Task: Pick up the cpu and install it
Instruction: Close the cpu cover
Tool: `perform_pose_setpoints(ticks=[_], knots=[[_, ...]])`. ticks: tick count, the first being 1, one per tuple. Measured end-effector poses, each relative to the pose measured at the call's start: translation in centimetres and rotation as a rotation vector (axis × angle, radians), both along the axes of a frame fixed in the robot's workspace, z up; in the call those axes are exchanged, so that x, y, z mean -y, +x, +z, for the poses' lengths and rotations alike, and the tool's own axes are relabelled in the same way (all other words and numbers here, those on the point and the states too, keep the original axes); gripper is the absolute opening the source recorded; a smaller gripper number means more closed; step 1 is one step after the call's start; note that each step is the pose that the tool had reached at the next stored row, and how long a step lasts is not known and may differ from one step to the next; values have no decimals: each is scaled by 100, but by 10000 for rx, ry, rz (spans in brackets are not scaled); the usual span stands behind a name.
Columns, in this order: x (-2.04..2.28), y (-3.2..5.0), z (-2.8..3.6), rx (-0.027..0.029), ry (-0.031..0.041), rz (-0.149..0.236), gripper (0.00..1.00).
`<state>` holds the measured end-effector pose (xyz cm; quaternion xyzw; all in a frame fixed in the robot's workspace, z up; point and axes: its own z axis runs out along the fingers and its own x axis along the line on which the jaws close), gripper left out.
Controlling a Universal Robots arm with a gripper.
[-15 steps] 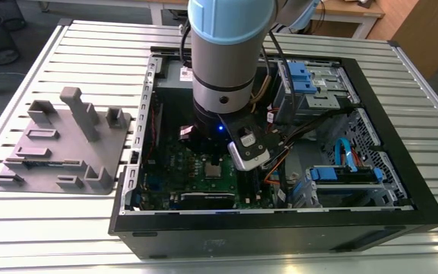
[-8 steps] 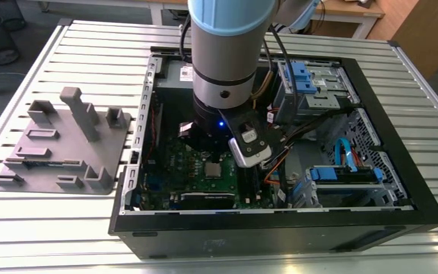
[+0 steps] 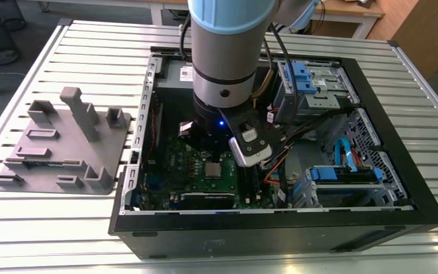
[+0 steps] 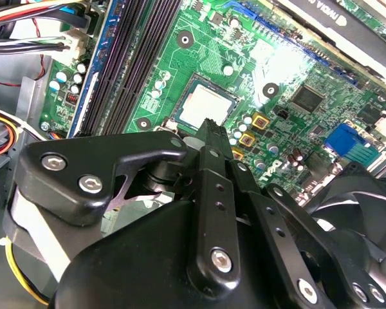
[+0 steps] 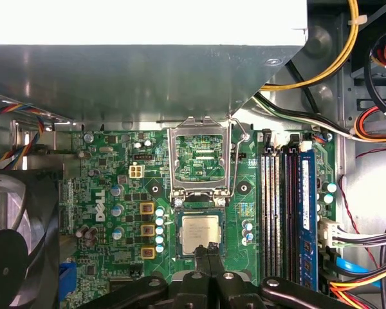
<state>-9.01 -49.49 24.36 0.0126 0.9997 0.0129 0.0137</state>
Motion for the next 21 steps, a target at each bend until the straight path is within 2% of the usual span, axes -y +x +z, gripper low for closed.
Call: perform_pose_setpoints(ticks=[4,13,21], knots=[[0,23,-6,3,7,0,11],[-11,133,-14,1,3,11,11],[-16,143,-16,2,3,17,11]])
